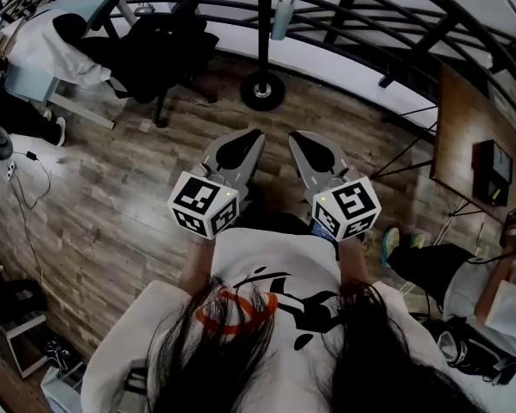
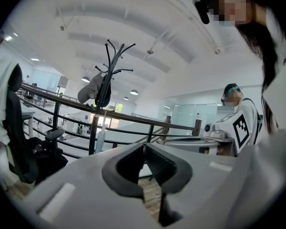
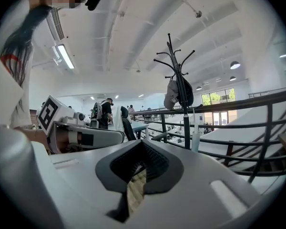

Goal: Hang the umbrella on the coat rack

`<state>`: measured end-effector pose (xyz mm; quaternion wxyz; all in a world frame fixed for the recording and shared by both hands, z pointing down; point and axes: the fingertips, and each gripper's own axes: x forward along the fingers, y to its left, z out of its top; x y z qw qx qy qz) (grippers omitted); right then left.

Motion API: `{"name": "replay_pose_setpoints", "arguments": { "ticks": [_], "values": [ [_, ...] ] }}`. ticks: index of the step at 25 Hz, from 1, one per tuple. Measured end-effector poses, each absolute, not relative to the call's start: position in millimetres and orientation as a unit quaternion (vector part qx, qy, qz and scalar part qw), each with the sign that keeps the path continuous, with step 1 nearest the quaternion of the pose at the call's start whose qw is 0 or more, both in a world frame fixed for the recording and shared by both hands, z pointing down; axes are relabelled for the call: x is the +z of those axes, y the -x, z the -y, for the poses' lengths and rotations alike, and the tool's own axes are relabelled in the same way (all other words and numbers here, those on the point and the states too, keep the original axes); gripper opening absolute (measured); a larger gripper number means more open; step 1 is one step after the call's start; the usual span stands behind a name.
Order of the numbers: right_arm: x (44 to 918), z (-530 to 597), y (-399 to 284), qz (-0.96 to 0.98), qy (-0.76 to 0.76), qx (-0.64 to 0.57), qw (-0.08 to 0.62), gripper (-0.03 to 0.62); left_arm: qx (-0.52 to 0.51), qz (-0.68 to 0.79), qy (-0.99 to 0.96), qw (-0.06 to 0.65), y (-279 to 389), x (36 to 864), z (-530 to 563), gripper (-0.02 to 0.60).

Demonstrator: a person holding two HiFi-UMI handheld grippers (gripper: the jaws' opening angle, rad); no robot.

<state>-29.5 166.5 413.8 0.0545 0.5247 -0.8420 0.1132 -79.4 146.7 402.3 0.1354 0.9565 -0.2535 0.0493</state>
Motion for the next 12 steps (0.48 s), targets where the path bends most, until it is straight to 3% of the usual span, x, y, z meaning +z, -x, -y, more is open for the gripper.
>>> {"name": "replay_pose_setpoints", "arguments": {
  "ticks": [12],
  "values": [
    [417.7,-212.5,37.6,0.851,-0.511,0.101,0.058,0.008,0.054,0.254,-0.957,0.131,85.2,409.0,-201.2,0.009]
  ]
}}
